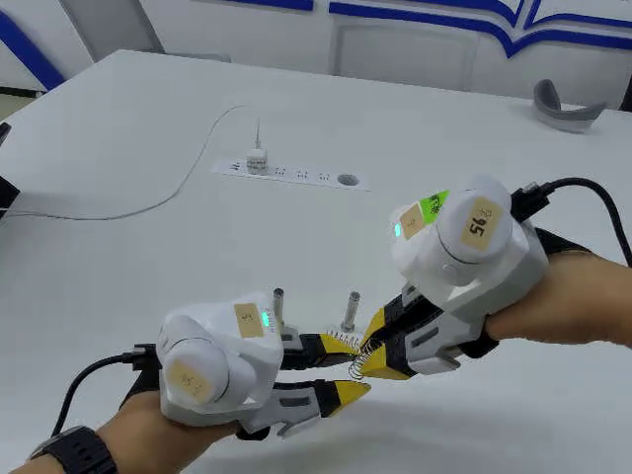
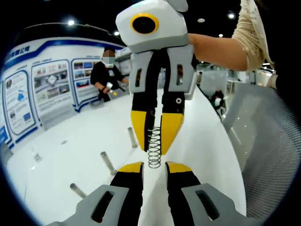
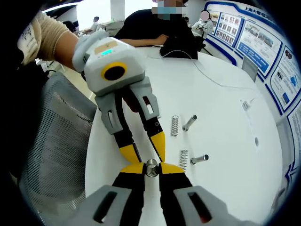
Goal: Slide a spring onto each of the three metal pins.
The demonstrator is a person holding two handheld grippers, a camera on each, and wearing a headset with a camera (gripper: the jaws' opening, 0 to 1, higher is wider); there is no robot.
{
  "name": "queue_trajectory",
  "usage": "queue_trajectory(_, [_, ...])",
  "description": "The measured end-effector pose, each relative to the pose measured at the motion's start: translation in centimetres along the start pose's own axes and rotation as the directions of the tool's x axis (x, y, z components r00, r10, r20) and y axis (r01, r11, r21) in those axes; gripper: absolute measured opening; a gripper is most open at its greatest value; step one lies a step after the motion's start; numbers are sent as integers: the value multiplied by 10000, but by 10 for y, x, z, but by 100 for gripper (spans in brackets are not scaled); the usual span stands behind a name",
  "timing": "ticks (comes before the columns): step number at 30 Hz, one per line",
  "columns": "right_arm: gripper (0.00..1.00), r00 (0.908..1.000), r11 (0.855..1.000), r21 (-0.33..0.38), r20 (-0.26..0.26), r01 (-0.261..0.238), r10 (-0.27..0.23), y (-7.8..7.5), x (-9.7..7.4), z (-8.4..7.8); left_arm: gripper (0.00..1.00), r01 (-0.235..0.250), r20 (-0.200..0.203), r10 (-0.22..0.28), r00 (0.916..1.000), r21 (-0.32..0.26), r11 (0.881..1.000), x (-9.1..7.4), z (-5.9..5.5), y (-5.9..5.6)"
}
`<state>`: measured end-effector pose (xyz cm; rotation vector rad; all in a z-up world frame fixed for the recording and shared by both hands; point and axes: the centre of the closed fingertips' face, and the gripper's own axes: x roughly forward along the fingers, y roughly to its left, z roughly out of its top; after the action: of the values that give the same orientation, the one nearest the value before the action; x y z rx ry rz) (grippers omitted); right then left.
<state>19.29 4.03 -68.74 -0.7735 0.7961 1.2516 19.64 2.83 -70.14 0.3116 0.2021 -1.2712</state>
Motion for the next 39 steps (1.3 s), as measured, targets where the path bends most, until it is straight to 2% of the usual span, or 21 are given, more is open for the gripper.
queue_trajectory(5, [12,9997,9996,173,26,230,-230,-7,-6,-4,27,-266,-10,265,9996,-344,9991,-7,-4,6])
queue_trajectory(19, [12,9959,9930,760,-3,906,-908,-27,-30,-19,40,-868,-86,863,9962,-878,9923,-27,-14,17])
queue_trajectory(31, [12,9891,9815,1232,-39,1467,-1474,-43,-49,-31,47,-1488,-147,1481,9889,-1135,9823,-44,-19,31])
queue_trajectory(39, [12,9813,9702,1479,-142,1921,-1922,-57,-64,-38,54,-2008,-262,1991,9796,-1341,9704,-56,-26,46])
